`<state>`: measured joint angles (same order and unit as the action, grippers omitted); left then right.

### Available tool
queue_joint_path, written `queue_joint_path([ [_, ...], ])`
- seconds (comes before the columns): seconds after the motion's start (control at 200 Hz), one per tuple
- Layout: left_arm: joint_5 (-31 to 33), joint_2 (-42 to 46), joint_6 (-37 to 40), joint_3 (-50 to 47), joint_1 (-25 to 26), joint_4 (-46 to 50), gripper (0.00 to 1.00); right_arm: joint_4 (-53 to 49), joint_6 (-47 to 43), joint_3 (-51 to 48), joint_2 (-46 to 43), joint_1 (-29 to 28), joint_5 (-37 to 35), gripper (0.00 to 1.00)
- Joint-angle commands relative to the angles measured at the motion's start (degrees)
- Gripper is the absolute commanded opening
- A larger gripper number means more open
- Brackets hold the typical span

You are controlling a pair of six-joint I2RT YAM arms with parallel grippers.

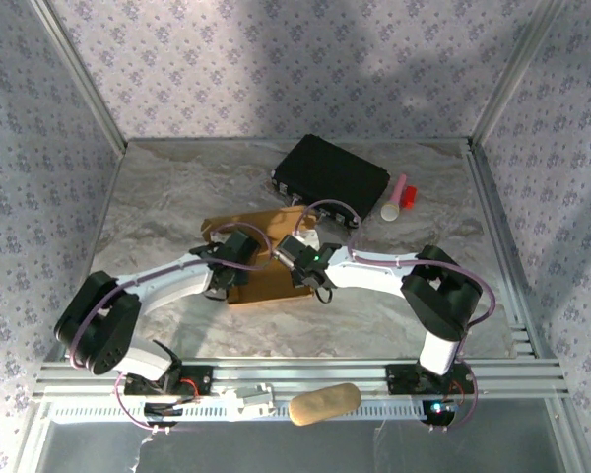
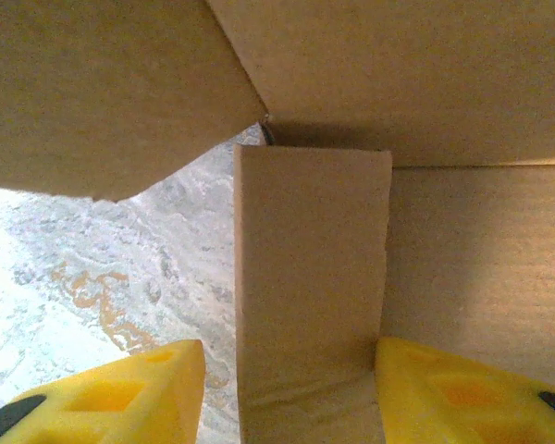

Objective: Fold the paper box

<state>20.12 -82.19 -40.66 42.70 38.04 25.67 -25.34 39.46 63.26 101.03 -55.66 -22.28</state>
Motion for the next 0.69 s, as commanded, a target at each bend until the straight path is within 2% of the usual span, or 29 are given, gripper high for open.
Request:
queue_joint_path([
  [0.0, -4.73, 0.45, 2.86, -0.23, -1.81, -1.21, 0.5, -3.41, -0.22, 1.14, 0.73, -0.49, -0.3, 0.0],
  [0.145, -6.46, -1.69, 3.15, -0.2, -2.08, -1.15, 0.49, -3.52, -0.26, 1.3, 0.67, -0.42, -0.32, 0.0],
  [0.41, -4.6, -0.25, 2.61, -2.22, -2.05, -2.23, 0.26, -3.86, -0.36, 1.42, 0.53, -0.57, -0.58, 0.0],
  [0.57, -5.1, -2.79, 2.45, -2.01, -1.96, -1.96, 0.24, -4.29, -0.35, 1.88, 0.63, -0.52, -0.66, 0.0],
  [0.69, -2.62, -4.45, 2.0, -1.78, -1.03, -0.75, 0.21, -4.46, -0.35, 2.04, 0.59, -0.66, -0.79, 0.0],
])
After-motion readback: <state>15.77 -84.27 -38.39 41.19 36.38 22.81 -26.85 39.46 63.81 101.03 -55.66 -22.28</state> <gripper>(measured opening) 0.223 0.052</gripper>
